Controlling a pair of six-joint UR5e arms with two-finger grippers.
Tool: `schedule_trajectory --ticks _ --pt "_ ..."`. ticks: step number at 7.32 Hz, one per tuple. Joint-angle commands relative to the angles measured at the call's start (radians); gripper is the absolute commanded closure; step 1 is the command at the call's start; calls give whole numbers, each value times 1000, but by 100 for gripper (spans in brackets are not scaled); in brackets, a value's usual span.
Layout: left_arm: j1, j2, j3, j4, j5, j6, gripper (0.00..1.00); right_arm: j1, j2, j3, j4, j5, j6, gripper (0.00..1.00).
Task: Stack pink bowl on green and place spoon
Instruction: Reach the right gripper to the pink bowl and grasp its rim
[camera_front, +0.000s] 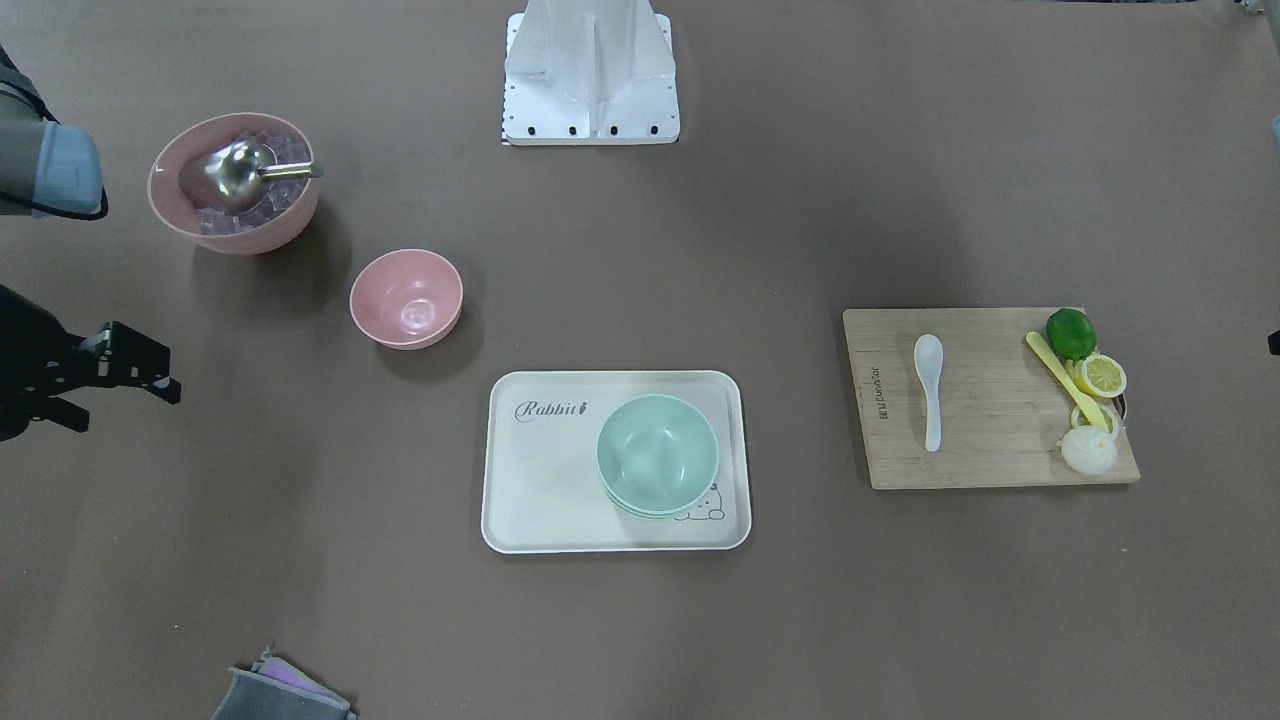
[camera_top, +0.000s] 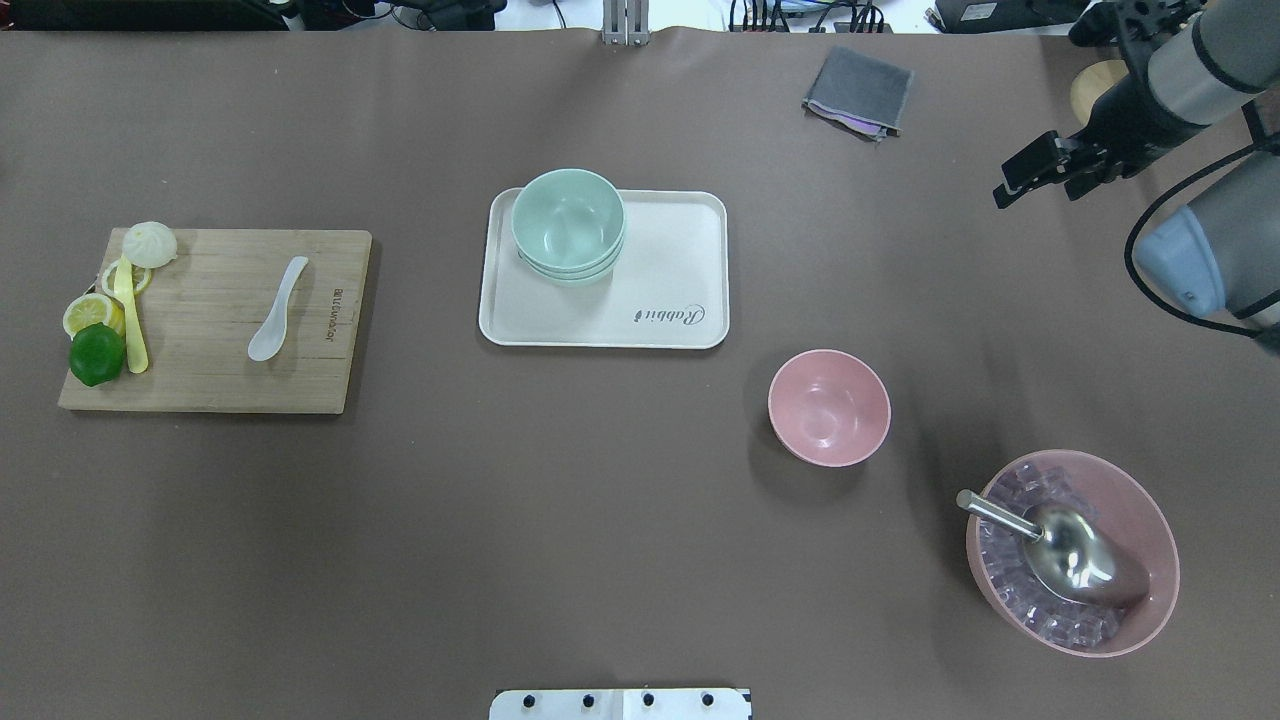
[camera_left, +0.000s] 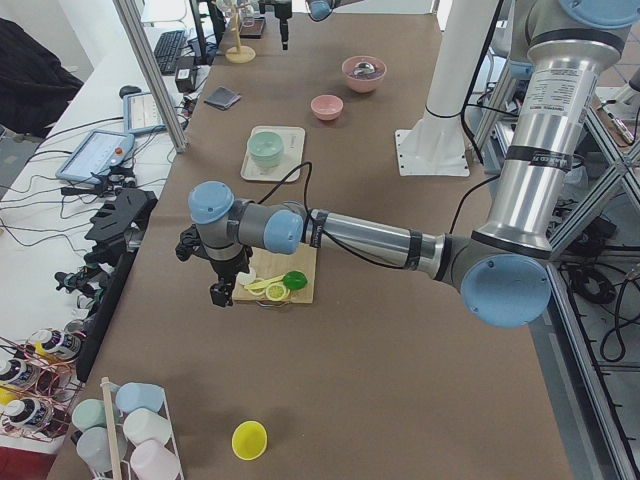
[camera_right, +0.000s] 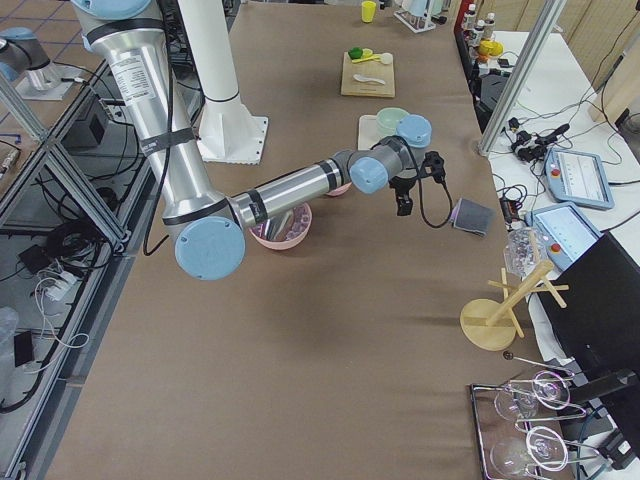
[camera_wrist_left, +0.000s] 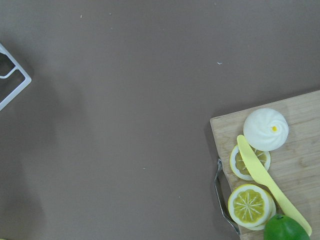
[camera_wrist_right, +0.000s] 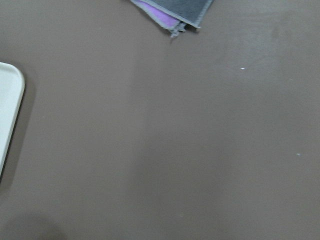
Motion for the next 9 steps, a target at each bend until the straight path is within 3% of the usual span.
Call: schedule_trajectory --ticks 1,2,4,6,8,9 --pt "51 -37 48 -2 -2 -117 2 -105 10 -10 154 -34 76 0" --pt "54 -34 49 -56 -2 -149 2 -150 21 -11 189 -39 84 0" --pt "77 -41 86 -93 -3 -154 2 -257 22 0 196 -129 153 0" --pt "96 -44 83 -95 -8 -174 2 -335 15 -5 231 -128 153 2" --pt "97 -44 103 -151 -25 -218 2 -357 -5 3 237 -111 153 14" --pt "97 -44 111 -163 -25 -220 2 -363 -17 3 236 -113 153 32"
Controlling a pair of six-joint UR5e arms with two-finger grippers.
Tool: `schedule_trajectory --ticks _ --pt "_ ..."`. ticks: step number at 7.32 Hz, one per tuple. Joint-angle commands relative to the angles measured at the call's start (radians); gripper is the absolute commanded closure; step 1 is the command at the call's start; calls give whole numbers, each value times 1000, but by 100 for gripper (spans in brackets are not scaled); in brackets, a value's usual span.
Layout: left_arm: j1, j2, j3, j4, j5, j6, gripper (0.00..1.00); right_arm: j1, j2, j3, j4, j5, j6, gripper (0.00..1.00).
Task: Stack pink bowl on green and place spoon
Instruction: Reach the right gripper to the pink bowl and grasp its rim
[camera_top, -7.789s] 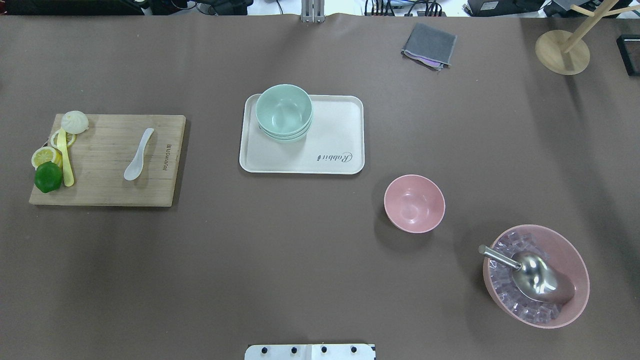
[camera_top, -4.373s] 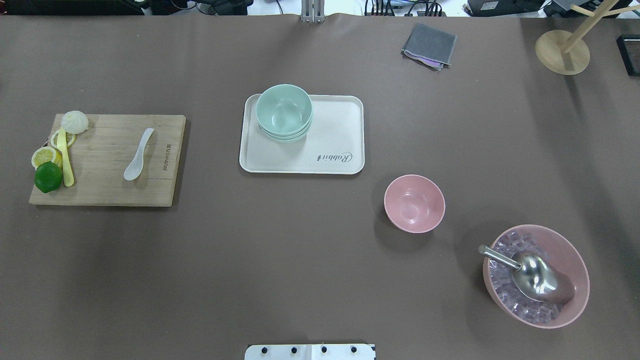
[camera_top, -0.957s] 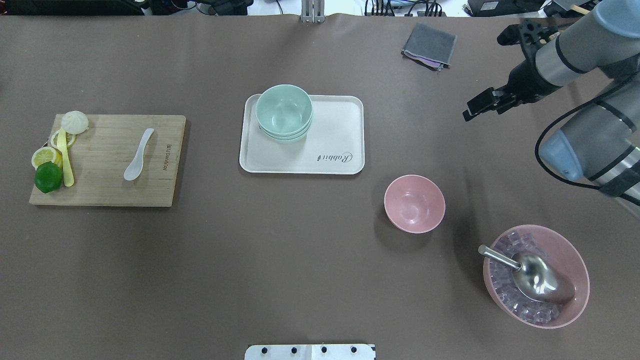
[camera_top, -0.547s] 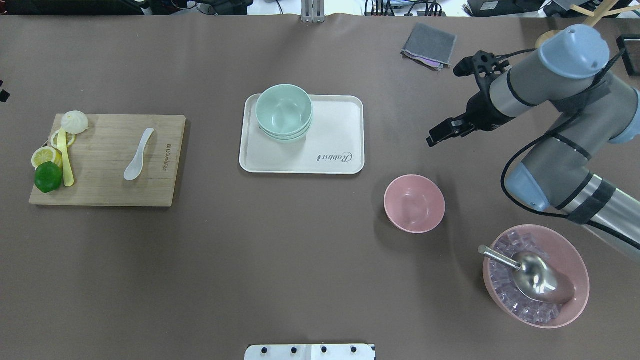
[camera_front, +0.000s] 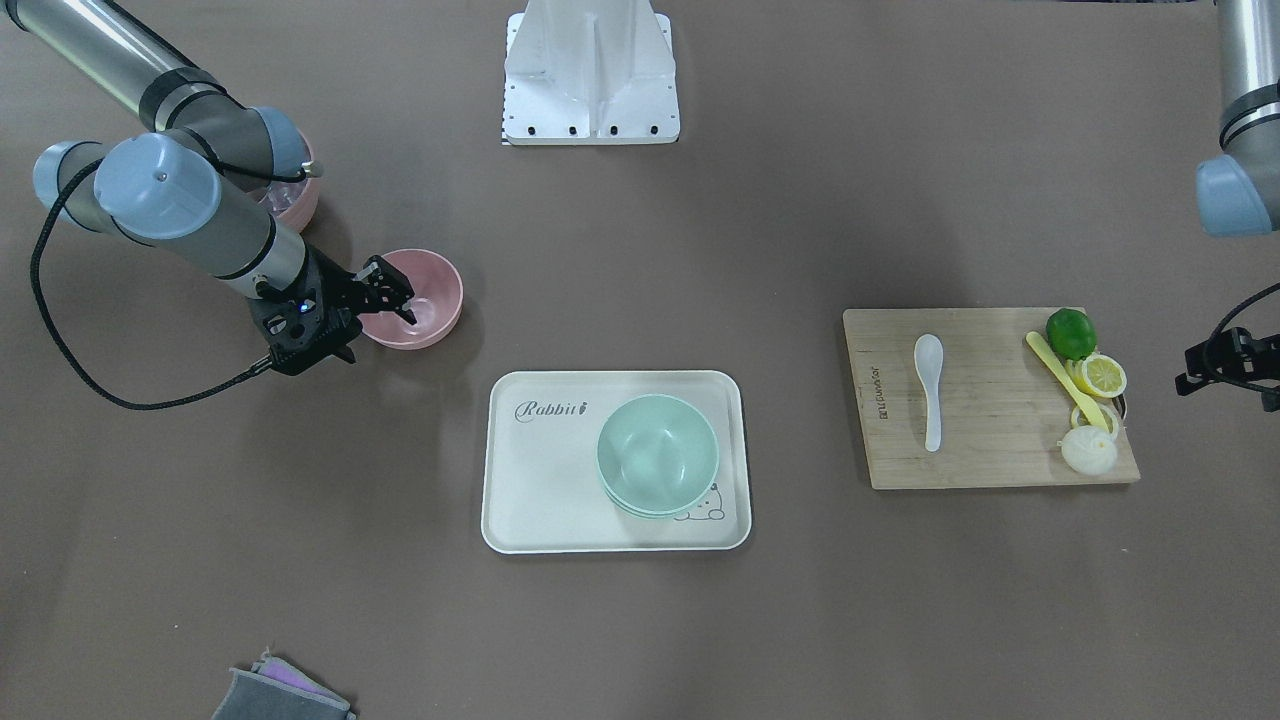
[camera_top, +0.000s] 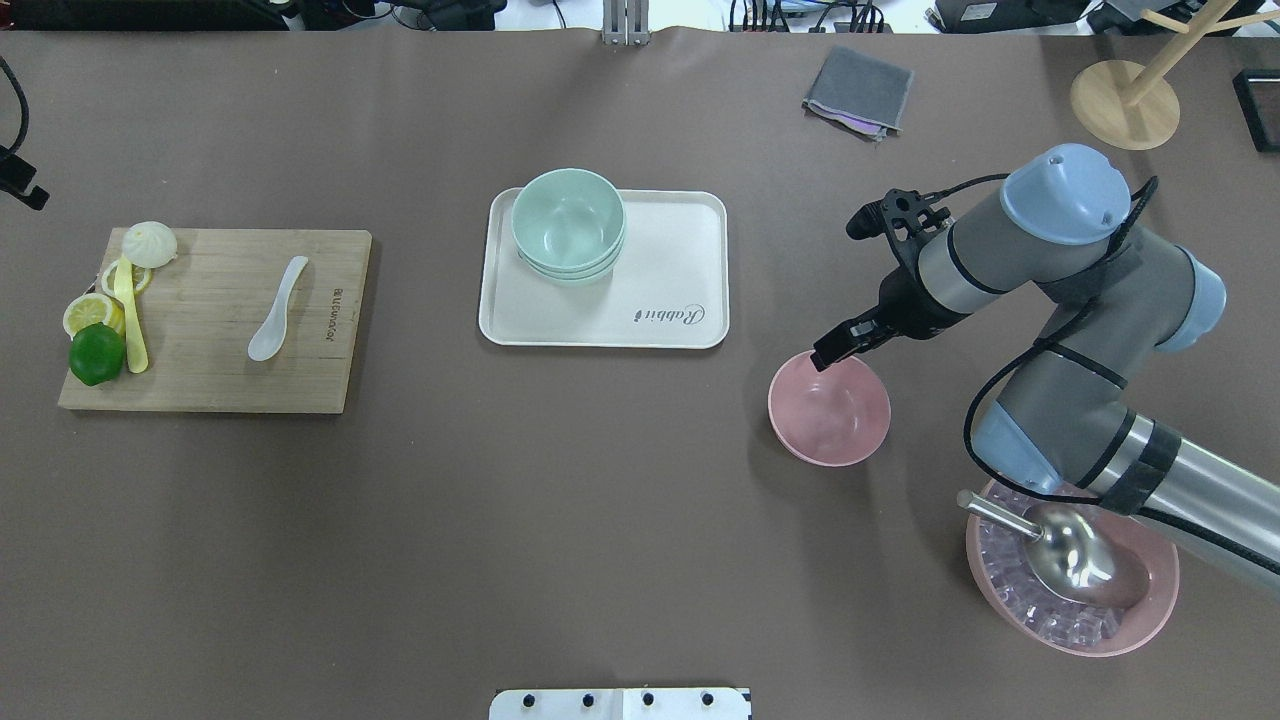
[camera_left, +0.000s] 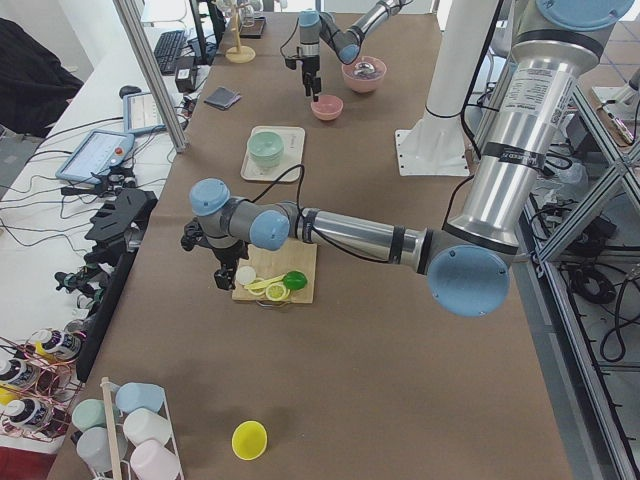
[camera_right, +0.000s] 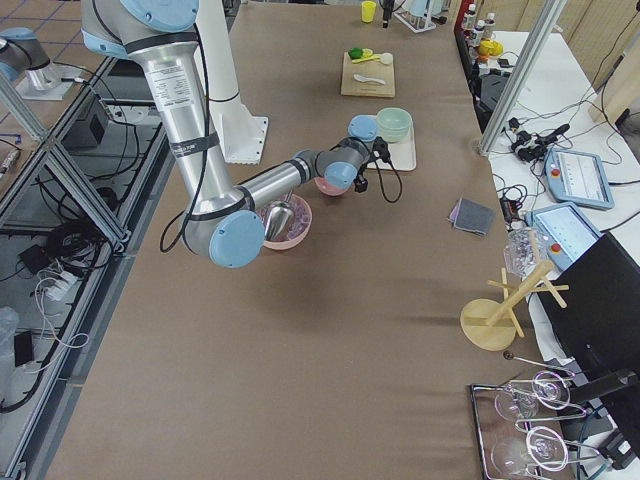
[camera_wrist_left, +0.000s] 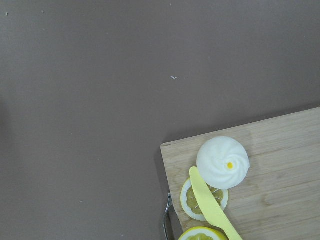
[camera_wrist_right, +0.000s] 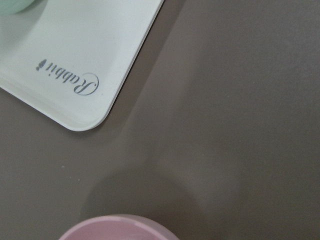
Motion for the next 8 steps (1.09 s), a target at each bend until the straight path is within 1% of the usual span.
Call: schedule_trajectory --ticks 1,2,3,5,6,7,8 --pt "1 0 12 -23 -2 -8 2 -13 -31 1 1 2 -10 50" --pt "1 -1 12 -23 -2 -6 2 -13 -35 1 0 4 -10 86" --pt "1 -1 12 -23 -2 -6 2 -10 -39 1 -2 4 -7 100" --pt "1 -1 12 -23 -2 -6 2 -10 -55 1 -2 13 -1 100" --pt "7 -1 12 -23 -2 -6 2 13 -44 -1 -8 65 0 100" --pt "24 -3 12 -24 -2 -8 3 64 -21 -2 -11 138 5 100" --pt "60 -21 18 -32 -2 -35 2 98 -1 -6 -10 171 70 100"
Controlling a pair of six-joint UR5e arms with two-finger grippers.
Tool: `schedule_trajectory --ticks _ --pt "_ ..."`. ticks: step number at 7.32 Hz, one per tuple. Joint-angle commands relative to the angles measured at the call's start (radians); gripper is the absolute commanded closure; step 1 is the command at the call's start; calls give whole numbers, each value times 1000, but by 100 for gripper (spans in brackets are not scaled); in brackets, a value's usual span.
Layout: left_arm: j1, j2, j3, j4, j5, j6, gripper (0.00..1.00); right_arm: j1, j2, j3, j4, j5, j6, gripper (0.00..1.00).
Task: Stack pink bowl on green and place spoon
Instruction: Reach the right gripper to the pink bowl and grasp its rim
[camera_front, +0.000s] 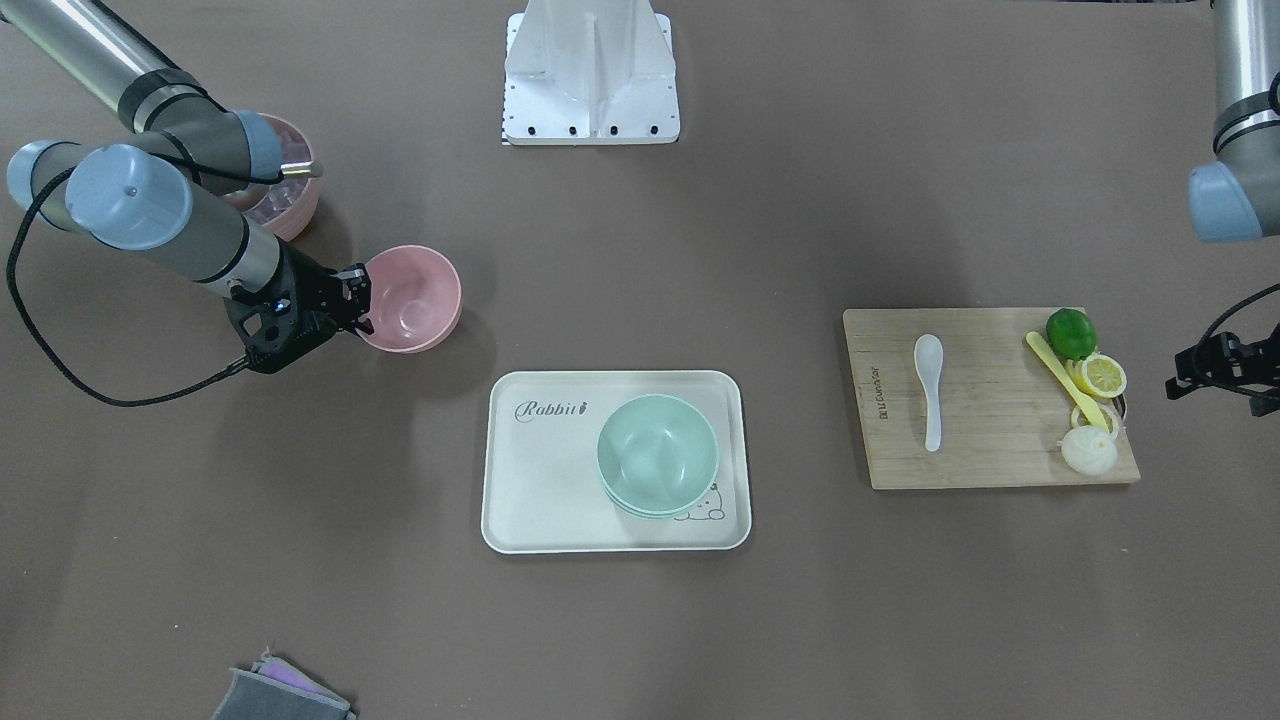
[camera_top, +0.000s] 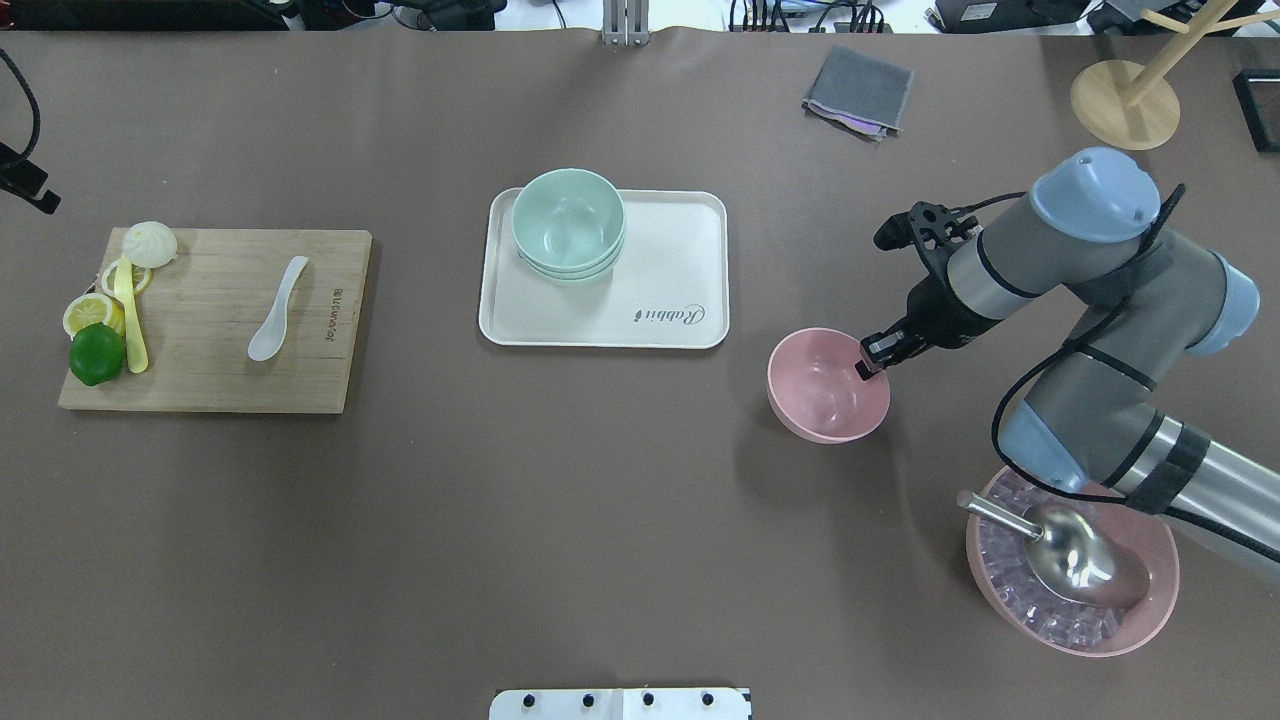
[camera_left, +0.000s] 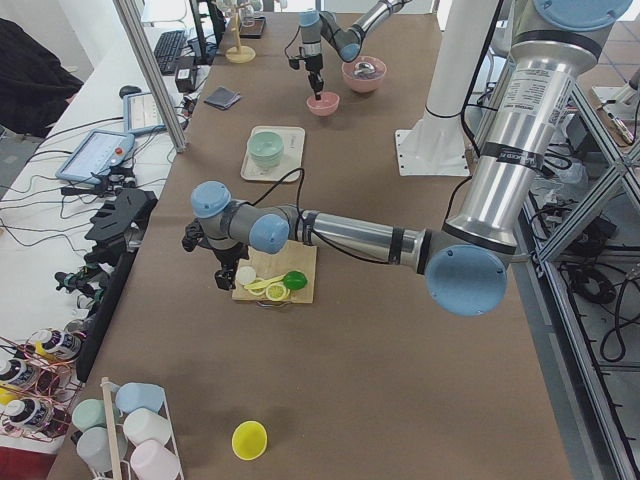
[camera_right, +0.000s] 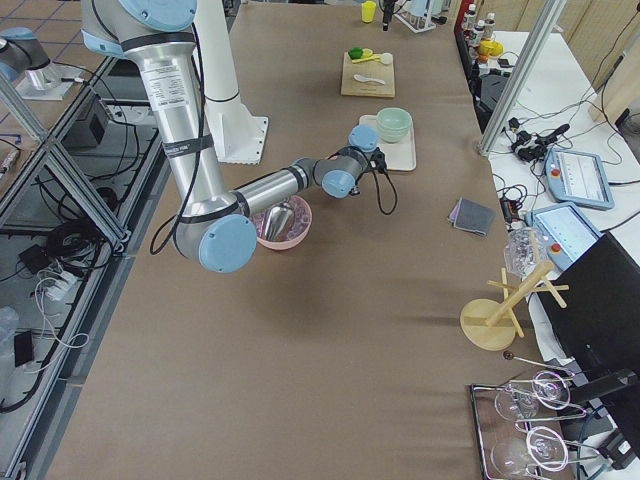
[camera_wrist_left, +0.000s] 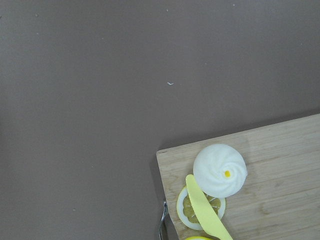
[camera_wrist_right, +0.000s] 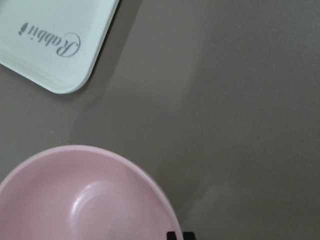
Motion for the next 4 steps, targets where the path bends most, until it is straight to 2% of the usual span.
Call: schedule_trajectory --ticks 1,3,4 --pt "73 -45 4 -32 0 -105 3 53 61 -5 1 57 138 100" --pt "180 -105 -5 -109 0 -292 3 60 107 -8 2 51 234 100" --pt "196 -119 -6 -112 0 -307 3 66 115 -8 2 46 252 100"
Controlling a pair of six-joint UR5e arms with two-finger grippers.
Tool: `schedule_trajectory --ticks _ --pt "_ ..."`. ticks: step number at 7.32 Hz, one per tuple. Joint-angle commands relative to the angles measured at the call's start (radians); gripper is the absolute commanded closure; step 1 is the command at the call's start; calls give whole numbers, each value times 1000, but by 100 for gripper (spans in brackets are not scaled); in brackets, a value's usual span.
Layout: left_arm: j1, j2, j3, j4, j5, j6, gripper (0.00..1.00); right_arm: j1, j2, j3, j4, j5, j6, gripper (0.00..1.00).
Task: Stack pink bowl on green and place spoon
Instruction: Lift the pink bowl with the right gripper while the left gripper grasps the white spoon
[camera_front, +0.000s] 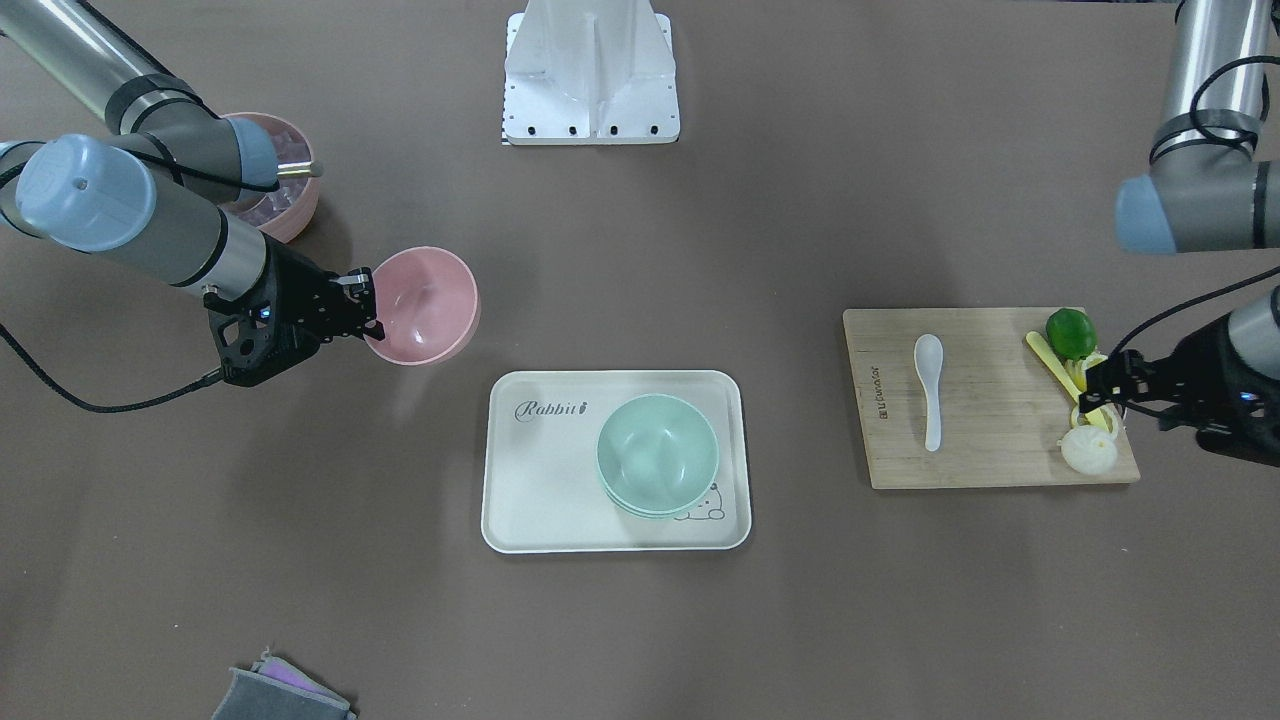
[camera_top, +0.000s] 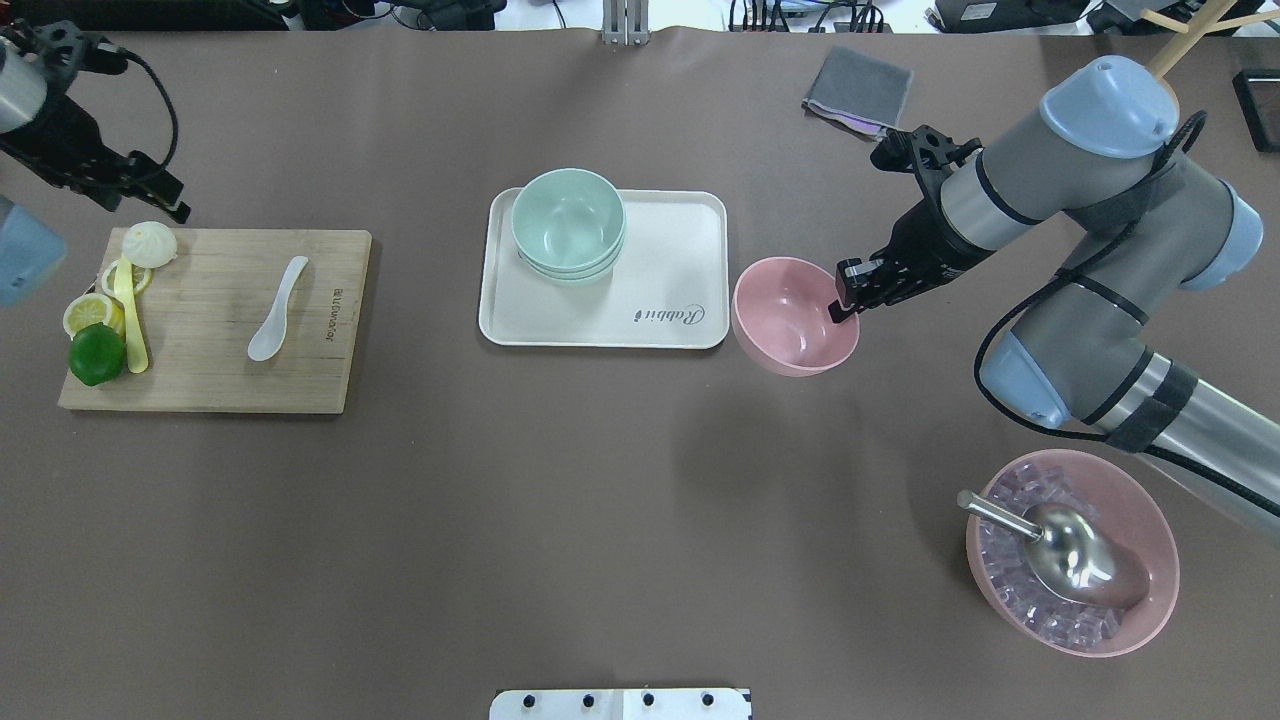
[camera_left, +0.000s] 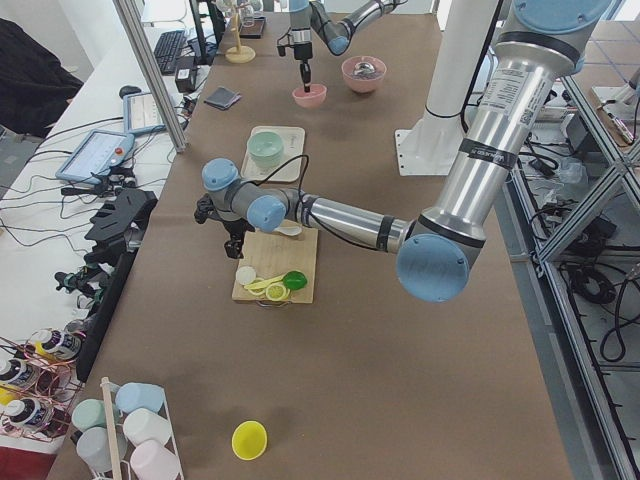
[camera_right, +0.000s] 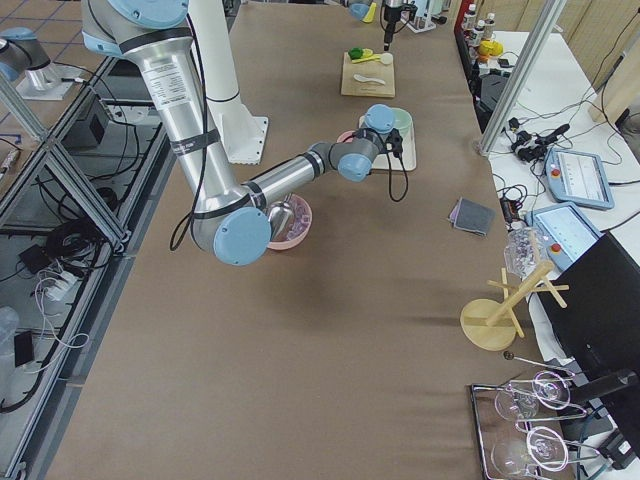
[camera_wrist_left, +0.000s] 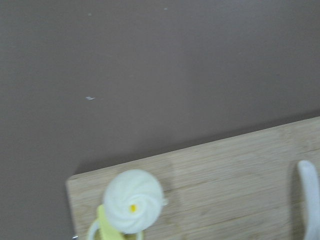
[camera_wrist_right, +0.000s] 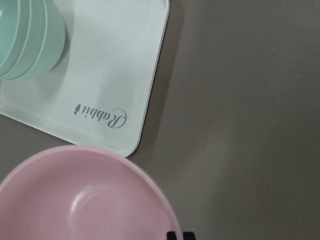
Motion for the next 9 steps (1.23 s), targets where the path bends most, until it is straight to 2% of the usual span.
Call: schedule_trajectory --ticks 1,4,7,9 --pt "41 -41 -4 -15 2 -58 3 9 32 -2 1 -8 63 100" --pt "145 -55 2 -17 15 -64 3 6 86 -40 4 -22 93 100" --pt "173 -55 8 -18 86 -108 8 8 101 -42 4 -25 93 100" --pt "194 -52 8 -18 94 -131 11 8 101 -42 5 -26 92 100"
